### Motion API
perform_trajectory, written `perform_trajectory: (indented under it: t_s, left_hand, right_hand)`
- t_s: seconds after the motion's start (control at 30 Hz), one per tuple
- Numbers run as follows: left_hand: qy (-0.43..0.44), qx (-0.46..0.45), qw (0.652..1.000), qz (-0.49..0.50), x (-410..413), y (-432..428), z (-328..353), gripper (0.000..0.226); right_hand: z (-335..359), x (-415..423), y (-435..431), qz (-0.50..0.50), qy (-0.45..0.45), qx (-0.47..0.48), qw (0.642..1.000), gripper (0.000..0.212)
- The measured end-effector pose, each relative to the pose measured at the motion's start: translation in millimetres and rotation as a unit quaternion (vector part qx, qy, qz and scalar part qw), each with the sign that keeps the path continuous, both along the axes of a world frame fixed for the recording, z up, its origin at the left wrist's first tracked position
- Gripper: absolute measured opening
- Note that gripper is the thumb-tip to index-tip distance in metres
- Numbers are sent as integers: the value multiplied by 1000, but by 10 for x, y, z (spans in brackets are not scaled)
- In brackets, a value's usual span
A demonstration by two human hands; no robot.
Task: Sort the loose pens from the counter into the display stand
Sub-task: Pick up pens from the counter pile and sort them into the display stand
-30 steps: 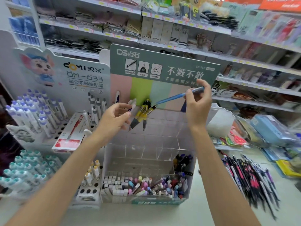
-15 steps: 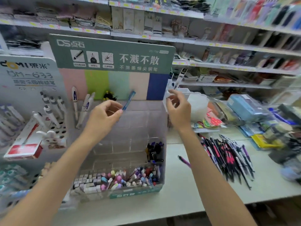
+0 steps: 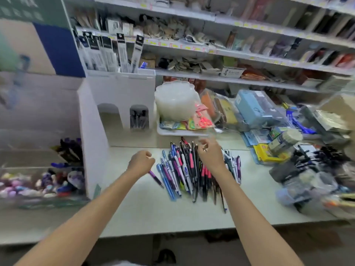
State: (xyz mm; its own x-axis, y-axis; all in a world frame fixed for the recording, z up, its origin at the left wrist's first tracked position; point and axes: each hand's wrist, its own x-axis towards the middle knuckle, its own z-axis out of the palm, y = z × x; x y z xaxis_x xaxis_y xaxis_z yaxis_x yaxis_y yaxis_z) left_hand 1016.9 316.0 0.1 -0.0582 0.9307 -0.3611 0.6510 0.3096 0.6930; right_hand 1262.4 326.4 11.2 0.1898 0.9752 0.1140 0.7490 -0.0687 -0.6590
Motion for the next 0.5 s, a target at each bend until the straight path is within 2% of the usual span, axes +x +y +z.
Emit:
perform_trajectory:
  t_s: [0.07, 0.1, 0.17, 0.23, 0.37, 0.5]
  left_hand:
    - [57, -67, 996, 30, 145, -51, -357, 42]
    - [70, -89, 992, 51, 241, -76, -477, 55]
    - [66, -119, 986, 98, 467, -144, -626, 92]
    - [32, -112, 986, 121, 701, -205, -703, 113]
    - [-5, -95, 979, 179, 1097, -266, -801, 124]
    - [-46, -63, 971, 225, 1296, -245, -895, 118]
  right_hand:
    - [-211, 176, -58, 24, -48, -16, 998, 32]
    - [-289, 236, -75, 38, -76, -24, 996, 37]
    - [-427, 317, -80, 62, -125, -24, 990, 47]
    - [-571, 359, -71, 78, -153, -32, 985, 55]
    - [-830, 386, -74, 101, -153, -68, 981, 63]
    - [-1049, 390, -137, 113, -137, -78, 981, 67]
